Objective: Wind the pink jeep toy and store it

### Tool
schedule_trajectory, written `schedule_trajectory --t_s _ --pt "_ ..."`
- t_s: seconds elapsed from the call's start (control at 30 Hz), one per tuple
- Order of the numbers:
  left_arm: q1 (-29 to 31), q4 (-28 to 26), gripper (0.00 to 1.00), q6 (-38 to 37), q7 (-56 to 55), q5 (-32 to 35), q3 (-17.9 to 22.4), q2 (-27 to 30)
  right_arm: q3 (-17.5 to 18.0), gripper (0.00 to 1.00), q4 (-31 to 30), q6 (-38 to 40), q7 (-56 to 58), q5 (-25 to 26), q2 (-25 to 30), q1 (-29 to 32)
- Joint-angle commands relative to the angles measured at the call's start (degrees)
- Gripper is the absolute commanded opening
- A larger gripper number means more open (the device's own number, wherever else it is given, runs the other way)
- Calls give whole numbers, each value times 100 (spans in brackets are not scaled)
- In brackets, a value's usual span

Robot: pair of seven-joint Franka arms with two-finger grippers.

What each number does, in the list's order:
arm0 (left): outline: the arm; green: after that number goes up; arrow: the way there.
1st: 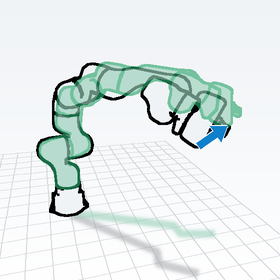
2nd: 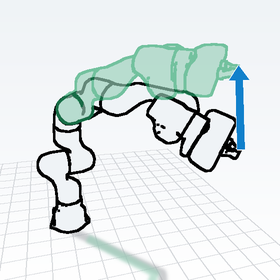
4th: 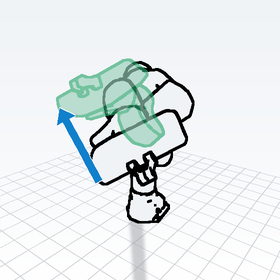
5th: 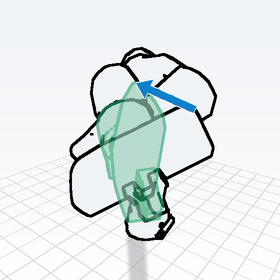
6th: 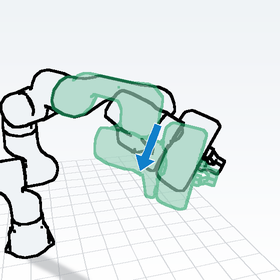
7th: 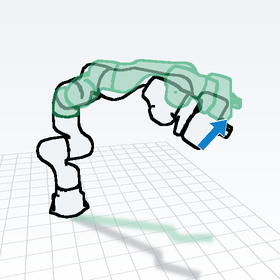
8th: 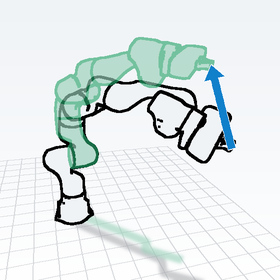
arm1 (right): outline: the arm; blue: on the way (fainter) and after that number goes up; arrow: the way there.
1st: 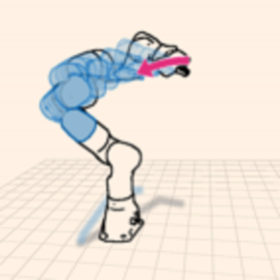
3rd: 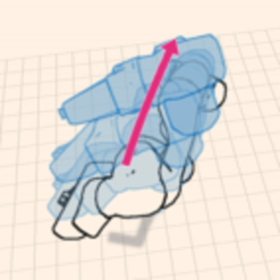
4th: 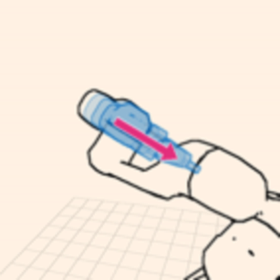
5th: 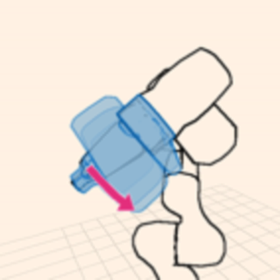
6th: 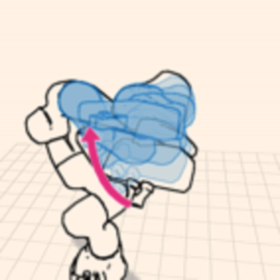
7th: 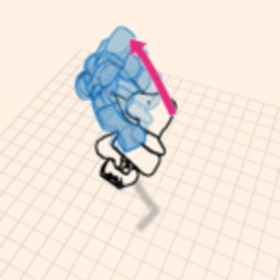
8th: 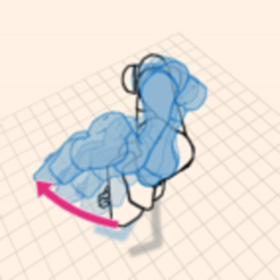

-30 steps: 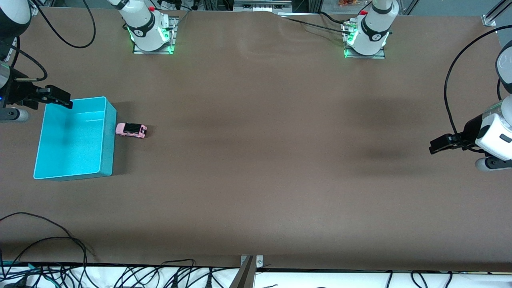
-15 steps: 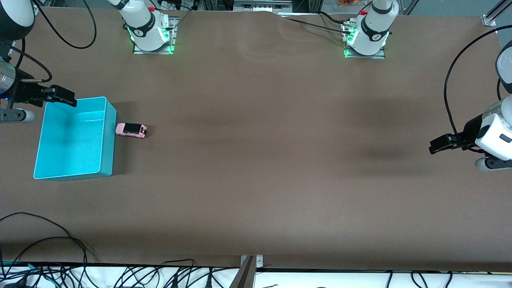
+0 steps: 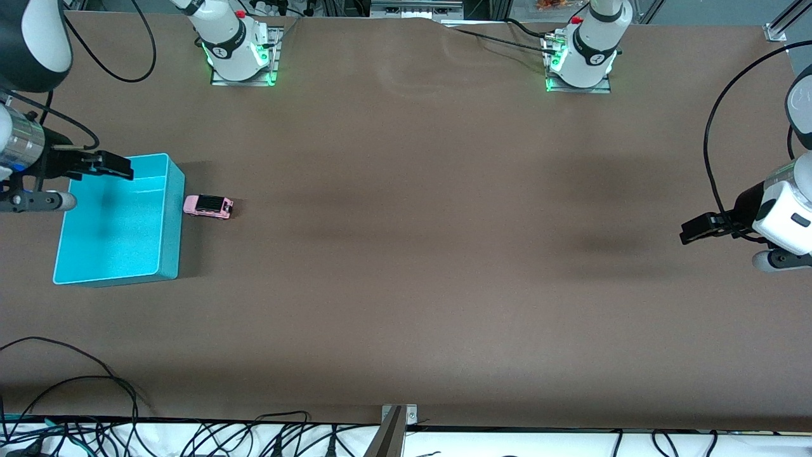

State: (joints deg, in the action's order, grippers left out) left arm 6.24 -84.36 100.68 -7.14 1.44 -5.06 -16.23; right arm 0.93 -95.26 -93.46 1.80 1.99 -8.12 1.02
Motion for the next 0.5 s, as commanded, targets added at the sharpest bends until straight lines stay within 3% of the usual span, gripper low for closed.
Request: schedule_trajectory --t_s 0.0,0.23,0.47 --pt "35 -63 100 -31 108 120 -21 50 180 100 -757 -638 -127 -23 117 -22" --pt "35 -63 100 -31 108 120 -21 41 320 100 -1258 -1034 -136 -32 196 -22" --pt "35 -63 100 -31 108 120 -21 41 329 100 -2040 -1930 -136 -41 416 -31"
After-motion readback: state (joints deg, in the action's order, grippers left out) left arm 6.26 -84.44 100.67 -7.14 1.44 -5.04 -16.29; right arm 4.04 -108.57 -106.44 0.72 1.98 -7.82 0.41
